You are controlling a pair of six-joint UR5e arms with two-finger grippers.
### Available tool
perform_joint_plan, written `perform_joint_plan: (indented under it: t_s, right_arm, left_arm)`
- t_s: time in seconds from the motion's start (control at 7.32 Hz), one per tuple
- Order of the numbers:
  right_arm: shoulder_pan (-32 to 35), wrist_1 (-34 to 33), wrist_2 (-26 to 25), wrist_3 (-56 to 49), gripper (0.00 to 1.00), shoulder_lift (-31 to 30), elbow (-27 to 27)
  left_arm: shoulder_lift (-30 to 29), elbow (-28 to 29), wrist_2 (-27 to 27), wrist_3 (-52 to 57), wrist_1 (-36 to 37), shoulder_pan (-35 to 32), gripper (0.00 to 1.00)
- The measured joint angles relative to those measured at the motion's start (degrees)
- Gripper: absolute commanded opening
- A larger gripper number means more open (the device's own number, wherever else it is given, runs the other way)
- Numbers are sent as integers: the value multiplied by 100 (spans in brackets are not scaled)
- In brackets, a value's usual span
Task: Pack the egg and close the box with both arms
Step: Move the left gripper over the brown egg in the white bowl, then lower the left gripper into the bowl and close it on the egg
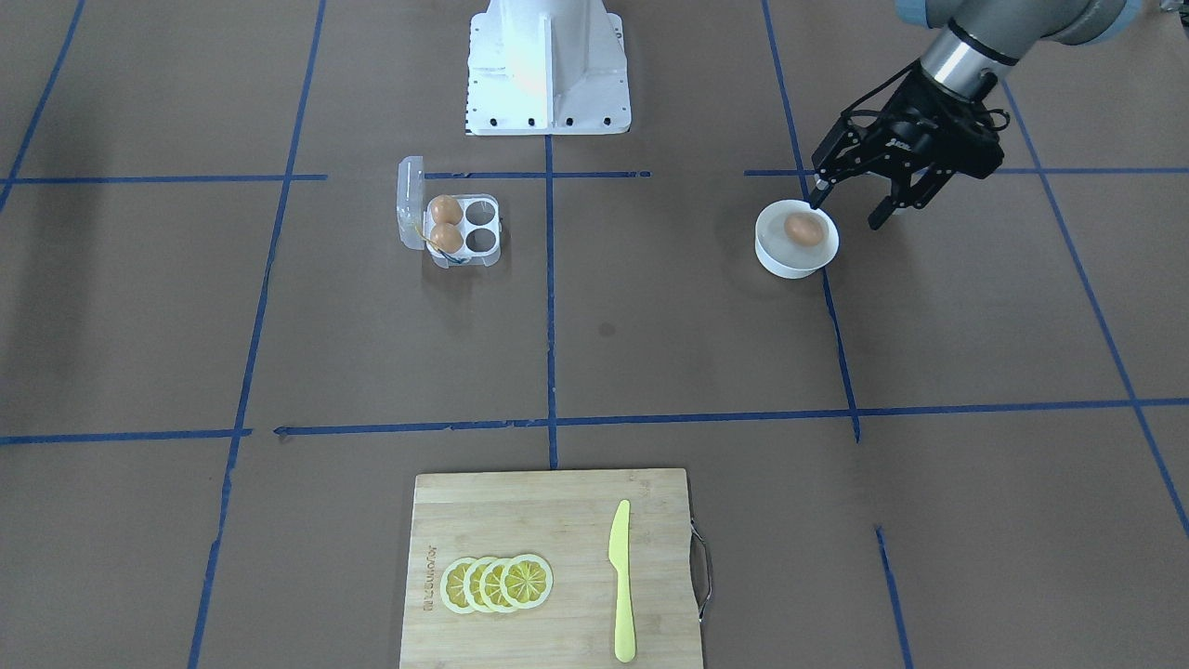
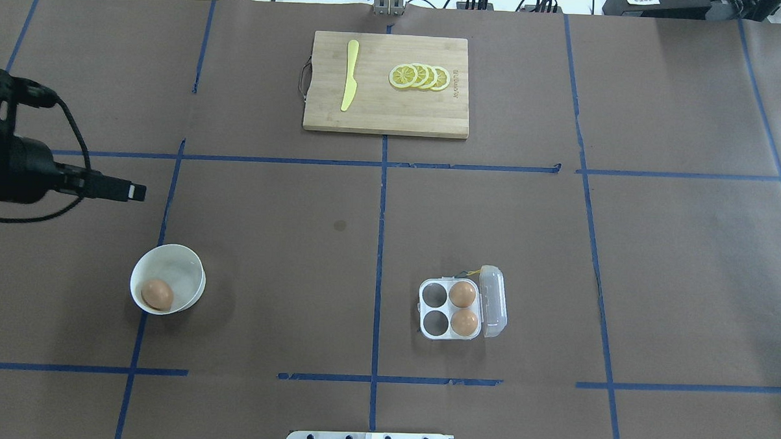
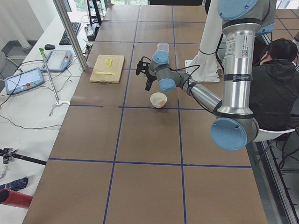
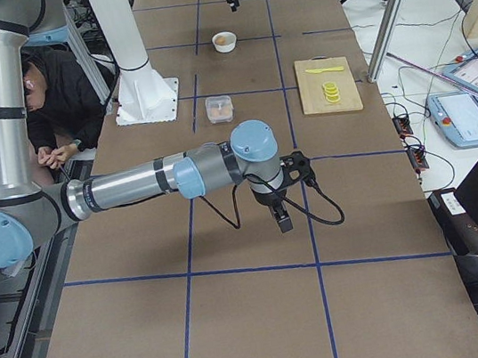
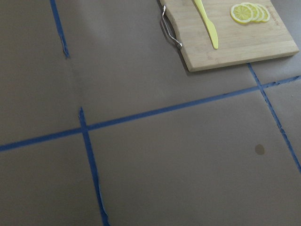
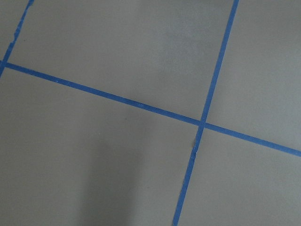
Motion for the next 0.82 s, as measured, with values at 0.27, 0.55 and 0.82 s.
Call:
perform_joint_plan:
  t_s: [0.27, 0.55, 0.82]
  right_arm:
    - [-1, 0, 0, 0, 100, 4, -5]
    - [-3, -3, 2, 2, 100, 10, -7]
    - [-3, -6, 2, -1, 100, 1, -19]
  left_arm:
    - [-23, -178, 980, -1208, 765, 724, 76]
    - [-53, -159, 1303, -1921, 1147, 1159, 74]
    - [-53, -16, 1578, -2310, 1244, 1451, 74]
